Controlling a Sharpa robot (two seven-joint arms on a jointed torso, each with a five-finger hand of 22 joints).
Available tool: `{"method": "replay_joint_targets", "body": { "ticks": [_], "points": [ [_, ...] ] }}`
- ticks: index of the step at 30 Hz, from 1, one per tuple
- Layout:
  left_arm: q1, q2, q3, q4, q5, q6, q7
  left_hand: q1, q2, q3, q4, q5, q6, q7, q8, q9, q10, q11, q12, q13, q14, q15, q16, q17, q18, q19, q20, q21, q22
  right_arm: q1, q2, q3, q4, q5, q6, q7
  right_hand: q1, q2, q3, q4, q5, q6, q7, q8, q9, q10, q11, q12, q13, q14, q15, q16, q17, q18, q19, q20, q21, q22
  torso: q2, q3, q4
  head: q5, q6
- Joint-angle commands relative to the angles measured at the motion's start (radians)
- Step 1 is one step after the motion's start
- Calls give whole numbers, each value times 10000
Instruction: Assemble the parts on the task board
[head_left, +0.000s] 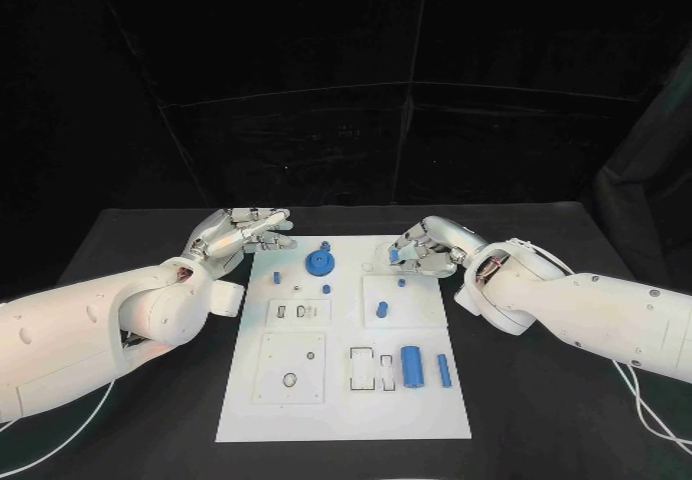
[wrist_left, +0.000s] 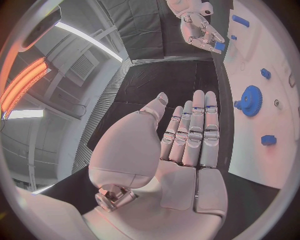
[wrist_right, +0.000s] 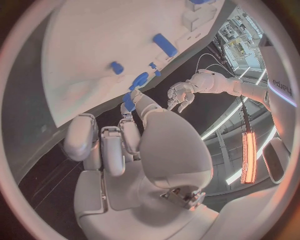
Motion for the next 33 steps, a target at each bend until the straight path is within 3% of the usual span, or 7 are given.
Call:
{"method": "replay_joint_targets", "body": {
  "ticks": [1,5,8,9,12,22,33],
  "points": [
    [34,-4,11,-22,12,30,-17,-21,118,-7,-58,-13,-80,12,-33,-3,-69,-19,-40,-14,-80,10,-62,15,53,65,29,-41,-15,23,250,6,263,-451,356,-1166,-115,11,304,199,2,95,-83,-6,51,-65,6,-56,-21,749,-16,-65,1078,-134,-22,-10,23,1,-28,-25,24,219,-89],
    [59,30,12,-70,12,18,9,-21,118,-7,-58,-13,-80,12,-33,-3,-69,-19,-40,-14,-80,10,-62,15,53,65,29,-41,-15,26,793,2,400,-1151,617,-1548,-127,7,316,198,3,91,-81,-9,50,-72,8,-67,-30,750,-15,-66,1079,-135,-19,-9,26,7,-46,-65,57,381,-156],
    [65,62,12,-104,11,26,21,-22,116,1,-83,-14,-82,16,-36,-3,-75,-16,-38,-14,-82,11,-69,26,53,71,30,-56,-15,18,1085,0,444,-1628,731,-1664,-147,-16,338,184,-7,90,-80,-12,50,-73,9,-67,-27,750,-13,-66,1080,-138,-10,-7,32,23,-45,-61,45,462,-230],
    [66,69,12,-117,11,26,24,-22,116,1,-83,-14,-82,16,-36,-3,-75,-16,-38,-14,-82,11,-69,26,53,71,30,-56,-15,16,1170,0,441,-1738,768,-1693,-157,-25,346,180,-13,92,-80,-12,51,-70,10,-62,-22,752,-12,-62,1089,-139,-6,-6,36,34,-39,-44,35,492,-240],
    [69,99,13,-186,11,17,27,-22,116,1,-83,-14,-82,16,-36,-3,-75,-16,-38,-14,-82,11,-69,26,53,71,30,-56,-15,1,1475,-3,383,-2065,910,-1772,-191,-49,360,176,-28,100,-78,-10,53,-66,12,-57,-15,754,-10,-60,1096,-139,-4,-3,36,32,-56,-50,16,618,-284],
    [71,164,13,-258,11,2,14,-22,116,1,-83,-14,-82,16,-36,-3,-75,-16,-38,-14,-82,11,-69,26,53,71,30,-56,-15,-174,2387,-11,4,-2985,1238,-2059,-386,-141,419,186,-114,119,-77,-14,58,-64,17,-64,-13,749,-5,-76,1069,-137,1,5,32,26,-32,-41,52,722,-335],
    [71,204,12,-217,11,12,-1,-22,116,1,-83,-14,-82,16,-36,-3,-75,-16,-38,-14,-82,11,-69,26,53,71,30,-56,-15,-243,2747,-19,-198,-3396,1538,-2184,-509,-227,433,187,-156,119,-76,-24,58,-70,19,-78,-19,746,-2,-88,1050,-139,6,9,33,32,-25,-29,29,830,-395]
  ]
}}
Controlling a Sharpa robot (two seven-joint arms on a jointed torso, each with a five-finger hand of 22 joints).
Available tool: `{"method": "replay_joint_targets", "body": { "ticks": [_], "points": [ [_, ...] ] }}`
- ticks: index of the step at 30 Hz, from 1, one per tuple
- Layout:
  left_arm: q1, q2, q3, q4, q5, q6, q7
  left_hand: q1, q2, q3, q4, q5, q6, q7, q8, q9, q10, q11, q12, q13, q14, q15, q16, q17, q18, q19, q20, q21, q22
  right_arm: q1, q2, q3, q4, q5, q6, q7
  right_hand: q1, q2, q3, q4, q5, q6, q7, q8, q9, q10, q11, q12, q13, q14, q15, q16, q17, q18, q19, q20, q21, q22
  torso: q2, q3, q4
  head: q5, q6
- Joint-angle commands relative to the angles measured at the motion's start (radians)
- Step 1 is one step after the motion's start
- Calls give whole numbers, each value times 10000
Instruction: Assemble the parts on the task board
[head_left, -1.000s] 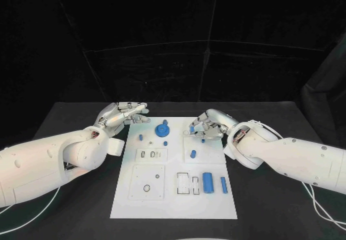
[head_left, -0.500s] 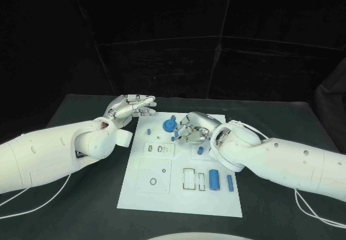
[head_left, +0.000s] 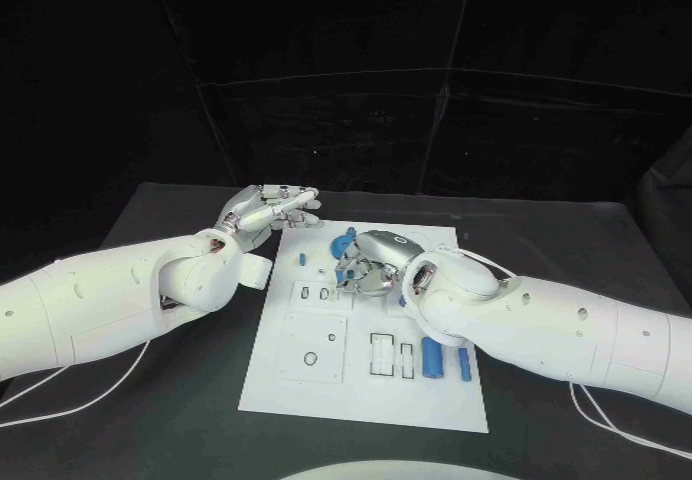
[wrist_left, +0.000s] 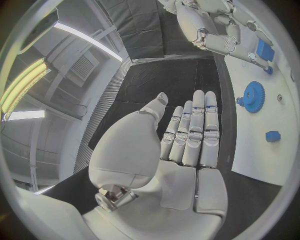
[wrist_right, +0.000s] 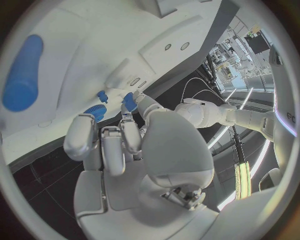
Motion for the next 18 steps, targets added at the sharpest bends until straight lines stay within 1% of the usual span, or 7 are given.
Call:
{"method": "replay_joint_targets", "body": {
  "ticks": [1,2,6,10,13,18],
  "points": [
    [20,23,9,41,11,39,-4,-22,115,1,-83,-14,-82,16,-36,-3,-75,-16,-38,-15,-82,11,-68,10,52,71,30,-56,-16,-1,74,-2,-64,-514,337,-162,-129,-4,123,57,-49,143,-50,40,56,-70,18,-32,6,747,-4,-49,1052,-139,7,9,33,9,12,5,-10,31,-38],
    [20,29,9,43,11,46,-8,-22,115,1,-83,-14,-82,16,-36,-3,-75,-16,-38,-15,-82,11,-68,10,52,71,30,-56,-16,-7,98,-7,-88,-542,345,-150,-129,-4,123,57,-49,143,-50,40,56,-70,18,-32,6,747,-4,-49,1052,-139,7,9,33,9,6,8,-11,41,-59],
    [19,50,9,11,12,65,-20,-22,115,1,-83,-14,-82,16,-36,-3,-75,-16,-38,-15,-82,11,-68,10,52,71,30,-56,-16,-37,192,-27,-170,-702,372,-69,-148,-17,128,56,-65,144,-51,38,56,-67,18,-26,13,746,-3,-52,1048,-139,7,9,32,8,-1,10,-20,67,-76],
    [19,65,9,-17,12,65,-30,-22,115,1,-83,-14,-82,16,-36,-3,-75,-16,-38,-15,-82,11,-68,10,52,71,30,-56,-16,-57,282,-63,-235,-795,462,-20,-159,-40,132,46,-61,141,-52,35,55,-60,17,-15,25,748,-3,-49,1054,-142,13,10,37,22,7,3,-3,70,-110],
    [19,75,9,-6,12,74,-42,-22,115,1,-83,-14,-82,16,-36,-3,-75,-16,-38,-15,-82,11,-68,10,52,71,30,-56,-16,-63,334,-90,-275,-817,551,-23,-197,-80,137,39,-52,128,-45,23,51,-61,20,-17,26,748,-2,-49,1055,-138,6,10,29,4,7,5,-1,72,-125],
    [18,97,8,24,12,94,-50,-22,115,1,-83,-14,-82,16,-36,-3,-75,-16,-38,-15,-82,11,-68,10,52,71,30,-56,-16,-71,417,-199,-348,-835,608,-26,-228,-101,139,40,-47,118,-40,14,49,-66,25,-25,20,745,-1,-58,1038,-137,5,11,27,-1,-3,-5,-3,88,-156]
  ]
}}
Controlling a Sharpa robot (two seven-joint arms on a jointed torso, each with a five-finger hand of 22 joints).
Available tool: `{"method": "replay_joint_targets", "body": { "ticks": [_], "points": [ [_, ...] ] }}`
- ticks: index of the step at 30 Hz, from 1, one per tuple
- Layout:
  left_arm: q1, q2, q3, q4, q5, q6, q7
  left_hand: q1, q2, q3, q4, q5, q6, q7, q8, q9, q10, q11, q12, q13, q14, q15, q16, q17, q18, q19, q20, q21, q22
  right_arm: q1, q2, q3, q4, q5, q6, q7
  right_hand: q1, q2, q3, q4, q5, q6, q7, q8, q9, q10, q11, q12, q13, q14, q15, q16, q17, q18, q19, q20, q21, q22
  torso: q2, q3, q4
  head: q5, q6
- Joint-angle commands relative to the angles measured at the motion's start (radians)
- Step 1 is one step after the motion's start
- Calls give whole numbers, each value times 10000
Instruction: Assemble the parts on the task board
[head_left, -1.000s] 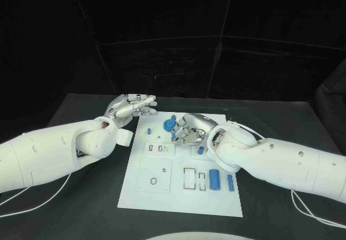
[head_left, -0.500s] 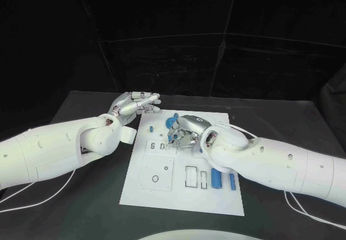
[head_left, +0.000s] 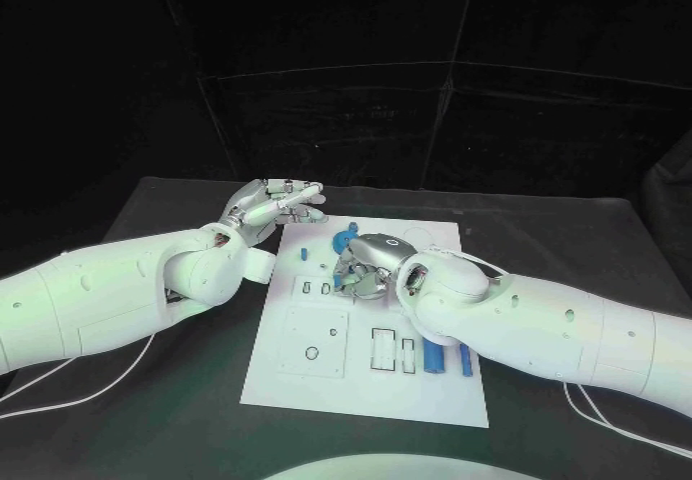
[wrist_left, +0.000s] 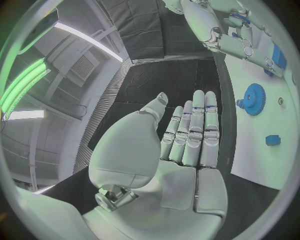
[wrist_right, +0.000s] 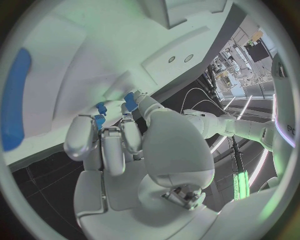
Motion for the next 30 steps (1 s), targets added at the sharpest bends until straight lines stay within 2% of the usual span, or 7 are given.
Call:
{"method": "replay_joint_targets", "body": {
  "ticks": [1,8,20,26,30],
  "points": [
    [18,21,9,35,12,92,-50,-22,115,1,-83,-14,-82,16,-36,-3,-75,-16,-38,-15,-82,11,-68,12,52,71,30,-57,-16,3,55,-49,-32,-201,206,41,-114,21,32,-12,-10,97,-60,11,20,-66,24,-25,6,745,-1,-59,1039,-137,5,11,27,-14,-7,-8,4,17,-28],
    [18,29,9,72,12,100,-55,-22,115,1,-83,-14,-82,16,-36,-3,-75,-16,-38,-15,-82,11,-68,12,52,71,30,-57,-16,-29,126,-96,-92,-232,224,41,-131,9,35,-13,-4,89,-57,4,18,-69,27,-29,4,743,0,-62,1033,-138,7,11,28,-9,-11,-6,12,35,-46],
    [17,28,9,64,12,106,-66,-22,115,1,-83,-14,-82,16,-36,-3,-75,-16,-38,-15,-82,11,-68,12,52,71,30,-57,-16,-45,44,-107,9,-346,463,-51,-215,-65,60,-29,68,42,-38,-37,4,-86,42,-53,-11,736,12,-82,999,-134,-3,19,13,-40,-2,-3,8,42,-67],
    [17,31,9,54,12,108,-67,-22,115,1,-83,-14,-82,16,-36,-3,-75,-16,-38,-15,-82,11,-68,12,52,71,30,-57,-16,-47,22,-108,45,-406,567,-149,-375,-232,35,-32,157,-16,-1,-88,-12,-149,71,-144,-83,724,33,-115,943,-133,-5,35,2,-51,-7,-9,7,42,-79],
    [17,35,9,47,12,112,-69,-22,115,1,-83,-14,-82,16,-36,-3,-75,-16,-38,-15,-82,11,-68,12,52,71,30,-57,-16,-49,32,-109,43,-425,458,-214,-586,-437,-46,1,400,-340,116,-296,-86,-353,165,-462,-362,712,102,-147,894,-132,-21,83,-23,-90,-11,-5,12,58,-89]
  ]
}}
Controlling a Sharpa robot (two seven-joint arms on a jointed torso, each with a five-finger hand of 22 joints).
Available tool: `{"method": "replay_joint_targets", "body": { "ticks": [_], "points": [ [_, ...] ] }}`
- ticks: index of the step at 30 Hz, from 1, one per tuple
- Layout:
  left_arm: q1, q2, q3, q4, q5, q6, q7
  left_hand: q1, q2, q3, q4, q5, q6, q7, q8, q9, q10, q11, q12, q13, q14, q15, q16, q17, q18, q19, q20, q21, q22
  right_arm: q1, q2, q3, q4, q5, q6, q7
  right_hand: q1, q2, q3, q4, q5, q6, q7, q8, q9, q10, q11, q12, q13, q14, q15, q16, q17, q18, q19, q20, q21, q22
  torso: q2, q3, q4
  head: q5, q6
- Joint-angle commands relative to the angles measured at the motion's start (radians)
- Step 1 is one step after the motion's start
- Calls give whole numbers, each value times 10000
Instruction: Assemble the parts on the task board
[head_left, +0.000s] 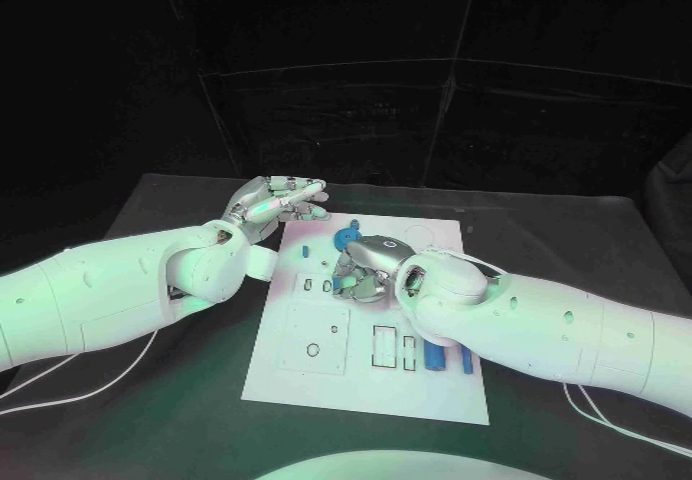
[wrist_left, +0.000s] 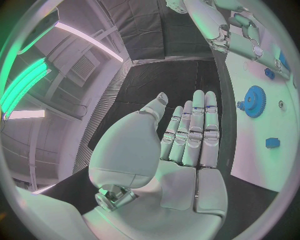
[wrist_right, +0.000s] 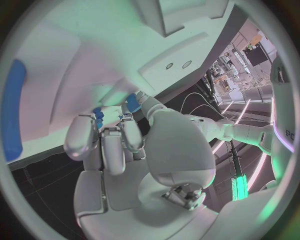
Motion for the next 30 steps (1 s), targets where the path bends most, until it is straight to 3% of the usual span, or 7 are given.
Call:
{"method": "replay_joint_targets", "body": {
  "ticks": [1,18,30],
  "points": [
    [18,15,9,8,12,106,-68,-22,115,1,-83,-14,-82,16,-36,-3,-75,-16,-38,-15,-82,11,-68,13,52,71,30,-56,-16,-25,-4,-33,-6,-135,220,-203,-159,-111,-102,38,127,-247,93,-161,-90,-132,45,-181,-157,690,93,-52,882,-133,-21,93,-25,-19,-2,1,2,17,-11],
    [18,7,9,-14,12,119,-67,-27,124,26,-131,-14,-79,20,-39,-1,-81,-13,-30,-14,-83,13,-80,37,52,87,31,-87,-16,-29,12,-33,12,-157,-347,-279,-519,-457,-418,132,234,-768,228,-469,-127,-408,181,-603,-542,675,215,-99,819,-122,-41,218,-61,-70,1,-5,0,21,-9],
    [18,14,9,-35,12,143,-67,-29,136,41,-148,-14,-60,1,-31,3,-61,-24,-15,-10,-77,8,-81,49,54,95,30,-99,-15,-65,-127,-33,279,-130,-1631,205,-826,-806,-1464,542,458,-1511,387,-507,-133,-635,335,-855,-827,650,340,-170,718,-110,-77,335,-106,-148,-4,3,0,21,-4]
  ]
}}
